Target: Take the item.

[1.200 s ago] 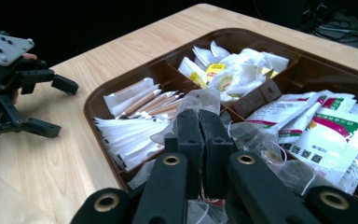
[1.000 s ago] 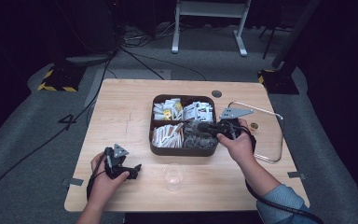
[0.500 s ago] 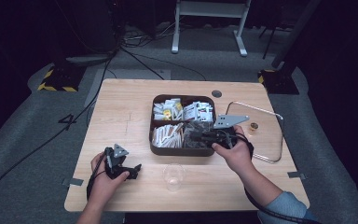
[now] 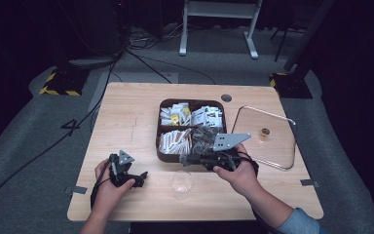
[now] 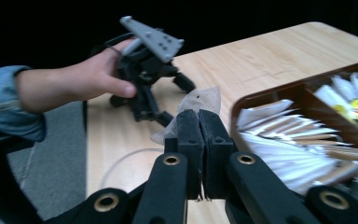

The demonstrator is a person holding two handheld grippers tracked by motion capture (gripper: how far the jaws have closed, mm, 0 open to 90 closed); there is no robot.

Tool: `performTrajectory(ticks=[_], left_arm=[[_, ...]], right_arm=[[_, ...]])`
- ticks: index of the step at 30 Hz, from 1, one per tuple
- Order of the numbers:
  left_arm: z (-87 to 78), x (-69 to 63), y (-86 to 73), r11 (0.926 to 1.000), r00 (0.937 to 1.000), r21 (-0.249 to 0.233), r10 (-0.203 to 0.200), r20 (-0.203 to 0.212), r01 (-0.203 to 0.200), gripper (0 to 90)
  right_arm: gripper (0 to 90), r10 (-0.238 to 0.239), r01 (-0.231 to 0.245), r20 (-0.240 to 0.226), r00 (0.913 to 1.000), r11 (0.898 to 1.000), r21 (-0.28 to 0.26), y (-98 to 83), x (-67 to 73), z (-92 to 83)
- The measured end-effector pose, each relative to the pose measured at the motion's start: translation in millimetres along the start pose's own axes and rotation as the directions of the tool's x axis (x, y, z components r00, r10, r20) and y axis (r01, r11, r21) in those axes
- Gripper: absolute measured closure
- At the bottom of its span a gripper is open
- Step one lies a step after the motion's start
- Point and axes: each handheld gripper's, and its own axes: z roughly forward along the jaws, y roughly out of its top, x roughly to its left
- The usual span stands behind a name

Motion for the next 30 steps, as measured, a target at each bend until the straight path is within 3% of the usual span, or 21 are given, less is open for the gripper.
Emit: performTrajectory(ticks=[6, 16, 30], left_arm=[[-0.1, 0.0, 0.0, 1.0, 1.0, 0.001, 0.0, 0.0, 0.0, 1.3], [-0.1, 0.0, 0.0, 1.0, 1.0, 0.001, 0.0, 0.0, 0.0, 1.3], [0.0, 0.0, 0.0, 1.0, 1.0, 0.0, 0.0, 0.0, 0.0, 1.3]], right_arm=[[88.2, -0.001, 0.002, -0.049, 0.9988, 1.0, 0.025, -3.8, 11.8, 5.2], [88.2, 0.01, -0.004, -0.094, 0.9955, 0.998, 0.059, -12.6, 21.4, 13.7], [88.2, 0.011, 0.0, -0.099, 0.995, 0.994, 0.112, -24.4, 23.6, 24.8]])
